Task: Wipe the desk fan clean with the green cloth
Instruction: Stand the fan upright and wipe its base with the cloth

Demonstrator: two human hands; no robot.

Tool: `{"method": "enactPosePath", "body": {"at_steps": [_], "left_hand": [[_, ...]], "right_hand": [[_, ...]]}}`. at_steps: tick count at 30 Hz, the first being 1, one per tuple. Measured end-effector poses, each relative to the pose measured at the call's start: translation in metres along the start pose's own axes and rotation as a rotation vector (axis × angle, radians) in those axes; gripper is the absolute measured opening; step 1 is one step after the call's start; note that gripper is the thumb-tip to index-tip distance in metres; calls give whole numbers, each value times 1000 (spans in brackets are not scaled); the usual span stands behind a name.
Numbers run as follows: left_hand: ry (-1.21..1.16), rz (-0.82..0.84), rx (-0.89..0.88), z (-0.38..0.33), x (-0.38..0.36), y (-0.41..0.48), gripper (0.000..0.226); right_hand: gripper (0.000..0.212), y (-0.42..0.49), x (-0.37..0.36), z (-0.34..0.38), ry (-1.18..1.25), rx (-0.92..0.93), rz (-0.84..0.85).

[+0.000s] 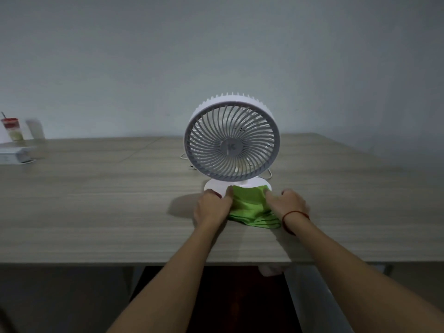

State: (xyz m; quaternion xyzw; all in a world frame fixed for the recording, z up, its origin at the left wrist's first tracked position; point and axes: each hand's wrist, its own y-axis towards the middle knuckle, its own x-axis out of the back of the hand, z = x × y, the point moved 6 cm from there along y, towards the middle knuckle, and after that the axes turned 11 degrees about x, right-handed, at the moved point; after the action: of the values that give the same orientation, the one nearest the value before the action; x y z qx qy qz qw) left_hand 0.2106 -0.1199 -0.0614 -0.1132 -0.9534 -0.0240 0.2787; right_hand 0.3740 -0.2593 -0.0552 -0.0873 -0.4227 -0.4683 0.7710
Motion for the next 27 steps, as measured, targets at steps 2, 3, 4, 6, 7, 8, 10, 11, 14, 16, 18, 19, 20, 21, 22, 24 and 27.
{"method": "enactPosePath", "body": {"at_steps": [2,3,4,6,7,8,10,11,14,16,18,19,20,21,22,24,27], "left_hand": [[26,17,25,-3,-6,-3,67],[45,34,31,-5,-8,-3,69],[66,56,45,-8,-10,-4,69],[101,94,75,-11,-12,-5,69],[101,122,90,-11,-13,-4,70],[87,157,103,-11,-14,-3,72],[49,202,107,-11,-15,-2,71],[44,217,110,-12,-13,-3,69],[140,299,145,-12,-9,-11,64],[238,367,174,-10,-7,-15,45],[324,416,204,-5,-4,-18,21],[338,422,205,-2,0,-20,22],[319,418,189,1,3,-20,19],[265,414,163,3,6,-19,13],[182,400,134,5,9,-16,16],[-13,318,97,11,21,-10,31],[-210,126,68,27,52,3,30]], "right_hand": [[68,0,-3,4,-15,-41,31],[68,0,-4,7,-26,-49,46],[67,0,-5,7,-27,-63,53],[65,-3,-2,7,-7,-100,52],[63,-5,-1,6,1,-112,57],[60,-6,-1,5,11,-112,72],[51,-9,0,9,56,-92,107],[47,-11,0,13,98,-75,118],[41,-17,2,18,196,-69,151],[45,-24,3,16,206,-111,197],[51,-31,2,15,203,-125,230],[51,-34,3,17,207,-109,226],[49,-36,2,21,220,-81,211],[47,-38,1,27,243,-47,191],[45,-39,-1,34,283,-17,176],[43,-42,-9,49,381,13,151],[38,-47,-32,76,507,19,192]]}}
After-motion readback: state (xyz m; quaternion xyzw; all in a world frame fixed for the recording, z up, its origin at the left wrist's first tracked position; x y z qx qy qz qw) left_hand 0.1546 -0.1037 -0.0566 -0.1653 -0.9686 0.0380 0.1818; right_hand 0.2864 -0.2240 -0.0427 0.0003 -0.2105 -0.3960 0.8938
